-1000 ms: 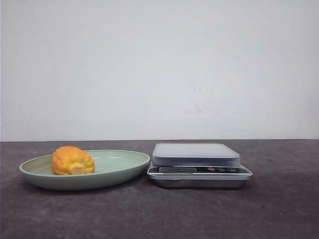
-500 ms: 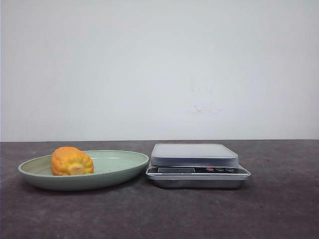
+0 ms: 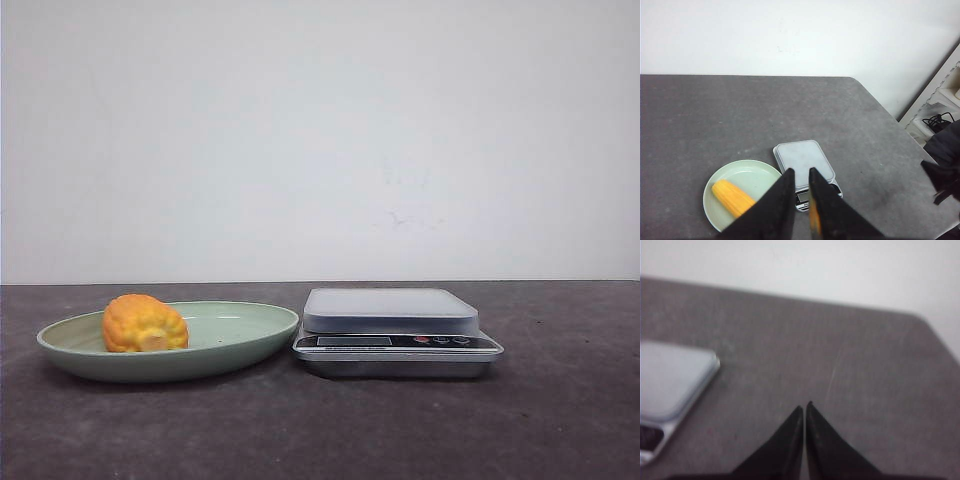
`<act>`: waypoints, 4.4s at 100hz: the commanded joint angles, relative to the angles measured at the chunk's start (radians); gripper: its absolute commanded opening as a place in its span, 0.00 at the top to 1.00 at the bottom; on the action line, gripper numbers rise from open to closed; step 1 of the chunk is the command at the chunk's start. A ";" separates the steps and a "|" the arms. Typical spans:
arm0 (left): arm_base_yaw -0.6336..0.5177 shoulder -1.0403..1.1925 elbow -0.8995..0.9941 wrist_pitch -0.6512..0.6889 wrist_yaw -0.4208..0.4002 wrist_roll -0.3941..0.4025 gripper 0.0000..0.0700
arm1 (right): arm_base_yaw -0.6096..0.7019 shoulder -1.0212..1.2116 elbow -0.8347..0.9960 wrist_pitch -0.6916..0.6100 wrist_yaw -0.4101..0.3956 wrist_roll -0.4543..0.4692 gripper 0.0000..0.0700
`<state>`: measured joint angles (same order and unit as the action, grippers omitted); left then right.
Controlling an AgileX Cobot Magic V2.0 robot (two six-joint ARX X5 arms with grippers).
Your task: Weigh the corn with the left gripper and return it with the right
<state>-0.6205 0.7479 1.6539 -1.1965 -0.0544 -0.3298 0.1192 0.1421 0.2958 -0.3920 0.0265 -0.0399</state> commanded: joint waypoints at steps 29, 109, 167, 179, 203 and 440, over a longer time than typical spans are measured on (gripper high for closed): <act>-0.008 0.009 0.023 0.012 -0.001 -0.003 1.00 | -0.068 -0.141 -0.193 0.023 -0.093 0.068 1.00; -0.008 0.008 0.023 0.012 -0.001 -0.003 1.00 | -0.091 -0.138 -0.232 0.068 -0.131 0.022 1.00; -0.008 0.008 0.023 0.012 -0.001 -0.003 1.00 | -0.091 -0.138 -0.232 0.068 -0.131 0.022 1.00; -0.008 0.008 0.023 0.012 -0.001 -0.003 1.00 | -0.091 -0.138 -0.232 0.068 -0.131 0.022 1.00; -0.008 0.008 0.023 0.012 -0.001 -0.003 1.00 | -0.091 -0.138 -0.232 0.068 -0.131 0.022 1.00; 0.620 -0.745 -1.619 0.973 0.039 0.149 1.00 | -0.091 -0.138 -0.232 0.071 -0.131 0.022 1.00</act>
<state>-0.0006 0.0051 0.0498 -0.2283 -0.0177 -0.1768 0.0303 0.0044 0.0681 -0.3313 -0.1051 -0.0048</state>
